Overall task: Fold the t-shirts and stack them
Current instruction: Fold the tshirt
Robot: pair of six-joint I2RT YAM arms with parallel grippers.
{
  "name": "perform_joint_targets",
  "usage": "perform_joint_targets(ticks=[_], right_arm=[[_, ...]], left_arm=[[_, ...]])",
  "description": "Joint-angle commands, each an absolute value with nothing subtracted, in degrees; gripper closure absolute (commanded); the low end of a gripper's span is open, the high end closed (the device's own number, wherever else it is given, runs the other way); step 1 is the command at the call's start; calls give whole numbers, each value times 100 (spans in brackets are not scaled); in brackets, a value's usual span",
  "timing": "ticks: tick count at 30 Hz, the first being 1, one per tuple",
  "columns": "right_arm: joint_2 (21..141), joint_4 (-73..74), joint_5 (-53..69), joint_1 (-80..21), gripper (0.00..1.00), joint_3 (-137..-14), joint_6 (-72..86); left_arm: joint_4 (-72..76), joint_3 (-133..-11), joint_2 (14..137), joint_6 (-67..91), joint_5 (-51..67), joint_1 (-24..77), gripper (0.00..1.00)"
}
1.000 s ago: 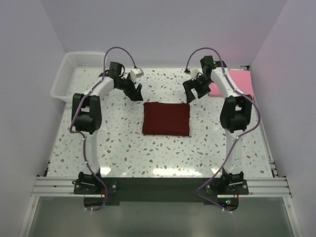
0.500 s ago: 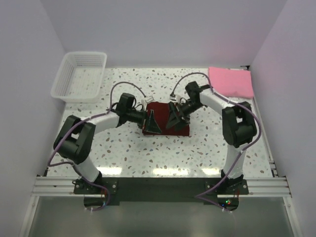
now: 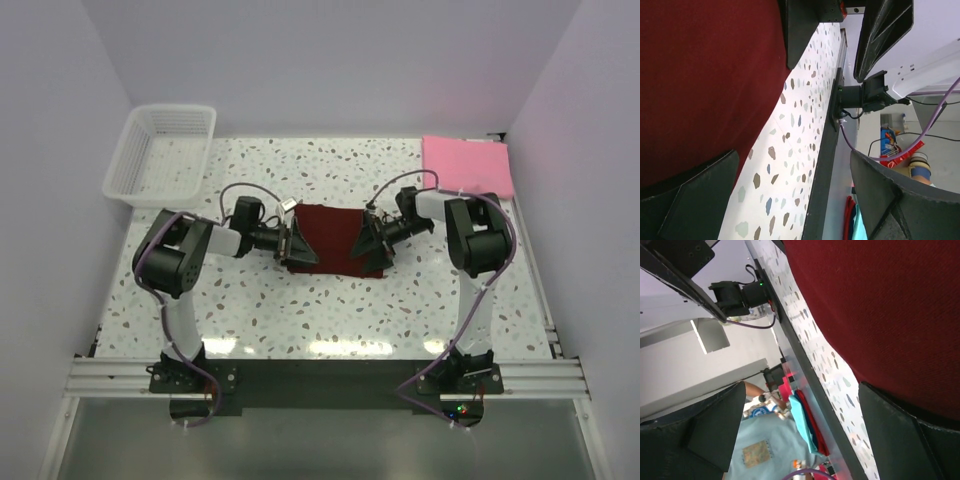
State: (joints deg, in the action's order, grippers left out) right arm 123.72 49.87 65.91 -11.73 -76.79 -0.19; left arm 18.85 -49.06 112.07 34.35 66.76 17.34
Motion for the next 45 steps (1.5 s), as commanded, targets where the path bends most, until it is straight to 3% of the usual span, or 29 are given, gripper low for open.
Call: perform_joint_targets(ticks=[1, 5, 9, 15, 19, 24, 31, 34, 37, 38, 42, 45], right_arm=[[12349, 5419, 5853, -1081, 1, -7514, -499], [11945, 6476, 6318, -1090, 1, -8339, -1318], [11777, 5943, 6338, -1090, 1, -9156, -661], [12559, 5187, 6118, -1072, 1, -10132, -45], [13086, 3985, 6091, -932, 1, -10213, 799], [13842, 3630, 6003, -765, 1, -10695, 1037], [14221, 3129, 6538, -729, 1, -10828, 1484], [13861, 3181, 6574, -729, 1, -11073, 1494], [13371, 3760, 6277, -729, 1, -11539, 1066], [13246, 3962, 6093, -721, 1, -11775, 916], [12447, 4631, 4916, -721, 1, -11717, 212], [11612, 4536, 3730, -729, 1, -11199, -385]], left_arm=[[1337, -4667, 11146, 2875, 6187, 1485, 0], [317, -4974, 10066, 1909, 6346, 1547, 0], [210, -5808, 9562, 1468, 5863, 1635, 0], [912, -6977, 10739, 2255, 5775, 1635, 0], [1625, -7408, 11670, 2627, 5634, 1582, 0], [2425, -7646, 12654, 3418, 5581, 1267, 0], [2260, -7673, 12561, 3218, 5432, 1020, 0], [1603, -7690, 11938, 2455, 5283, 1019, 0], [644, -7708, 11024, 945, 4354, 1107, 0], [424, -7665, 10769, -252, 3655, 1290, 0], [18, -7006, 9441, -2607, 2077, 1941, 0], [-202, -6575, 8880, -3329, 2073, 2100, 0]])
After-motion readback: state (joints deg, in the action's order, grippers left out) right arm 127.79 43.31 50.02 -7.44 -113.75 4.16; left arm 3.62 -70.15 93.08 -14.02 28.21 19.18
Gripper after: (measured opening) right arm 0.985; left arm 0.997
